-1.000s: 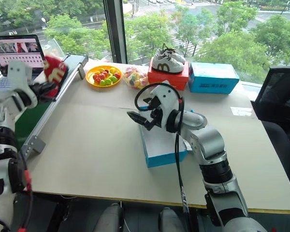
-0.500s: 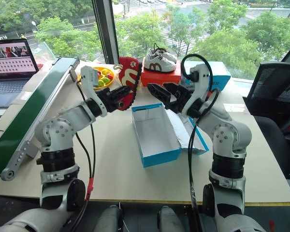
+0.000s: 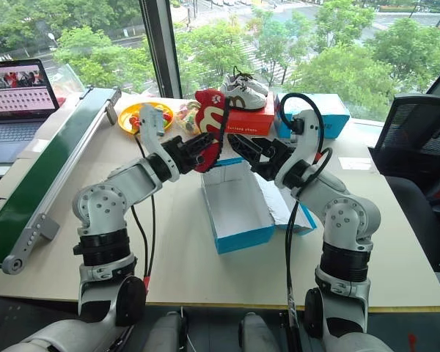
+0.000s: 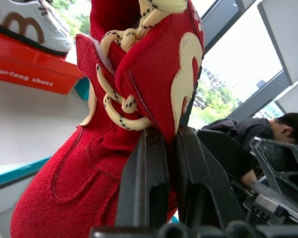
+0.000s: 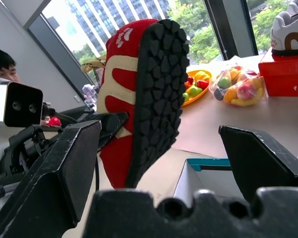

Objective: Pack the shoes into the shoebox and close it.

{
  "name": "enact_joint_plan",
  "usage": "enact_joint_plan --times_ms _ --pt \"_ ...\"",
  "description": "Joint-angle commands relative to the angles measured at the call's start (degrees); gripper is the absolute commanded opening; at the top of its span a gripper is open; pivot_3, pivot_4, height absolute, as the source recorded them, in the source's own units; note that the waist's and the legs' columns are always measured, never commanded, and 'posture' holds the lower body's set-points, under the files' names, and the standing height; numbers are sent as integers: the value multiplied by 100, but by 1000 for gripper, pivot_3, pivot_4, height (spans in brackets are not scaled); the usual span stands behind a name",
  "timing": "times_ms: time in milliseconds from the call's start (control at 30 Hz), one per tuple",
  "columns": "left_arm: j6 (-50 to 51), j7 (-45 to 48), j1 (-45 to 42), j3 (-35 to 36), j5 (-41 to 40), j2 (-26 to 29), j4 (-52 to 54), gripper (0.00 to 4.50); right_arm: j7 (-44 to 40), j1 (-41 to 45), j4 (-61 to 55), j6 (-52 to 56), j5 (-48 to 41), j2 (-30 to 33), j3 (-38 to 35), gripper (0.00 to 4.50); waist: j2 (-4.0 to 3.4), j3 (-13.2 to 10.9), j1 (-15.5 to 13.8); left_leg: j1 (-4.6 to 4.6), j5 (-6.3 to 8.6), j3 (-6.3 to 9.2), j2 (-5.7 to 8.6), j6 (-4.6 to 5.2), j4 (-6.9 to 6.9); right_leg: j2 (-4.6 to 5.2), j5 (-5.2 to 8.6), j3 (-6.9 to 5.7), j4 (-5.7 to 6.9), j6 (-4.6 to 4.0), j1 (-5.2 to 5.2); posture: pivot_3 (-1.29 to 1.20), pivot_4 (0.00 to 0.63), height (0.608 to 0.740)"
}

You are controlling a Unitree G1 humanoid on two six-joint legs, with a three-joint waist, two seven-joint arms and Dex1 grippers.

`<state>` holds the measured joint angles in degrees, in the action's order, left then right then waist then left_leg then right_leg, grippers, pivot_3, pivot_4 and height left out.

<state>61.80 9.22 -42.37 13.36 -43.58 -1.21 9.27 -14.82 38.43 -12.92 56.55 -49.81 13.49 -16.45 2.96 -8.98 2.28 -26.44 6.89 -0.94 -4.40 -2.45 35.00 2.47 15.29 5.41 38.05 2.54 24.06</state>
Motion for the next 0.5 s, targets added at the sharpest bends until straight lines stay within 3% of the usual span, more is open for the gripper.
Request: enact_joint_plan --times_ms 33,200,300,500 --pt "42 -47 -90 -82 -302 -64 397 35 -43 222 9 -221 -68 -16 27 4500 0 0 16 0 0 0 0 0 0 0 0 0 0 0 0 0 150 740" --pt "95 -149 -113 -73 -440 -12 485 35 -68 291 243 -324 0 -42 98 4500 -1 0 14 1 0 1 0 0 -2 0 0 0 -2 0 0 0 150 740" --pt "96 -190 -121 -94 -500 22 507 0 -19 333 363 -405 -2 -88 74 3900 -1 0 11 0 0 1 1 0 -2 0 0 0 -2 0 0 0 150 740" --pt "97 -255 -89 -139 -615 85 547 0 3 442 476 -529 -25 -134 74 1807 -1 -1 9 0 0 1 1 0 -2 0 0 0 -3 0 0 0 150 740"
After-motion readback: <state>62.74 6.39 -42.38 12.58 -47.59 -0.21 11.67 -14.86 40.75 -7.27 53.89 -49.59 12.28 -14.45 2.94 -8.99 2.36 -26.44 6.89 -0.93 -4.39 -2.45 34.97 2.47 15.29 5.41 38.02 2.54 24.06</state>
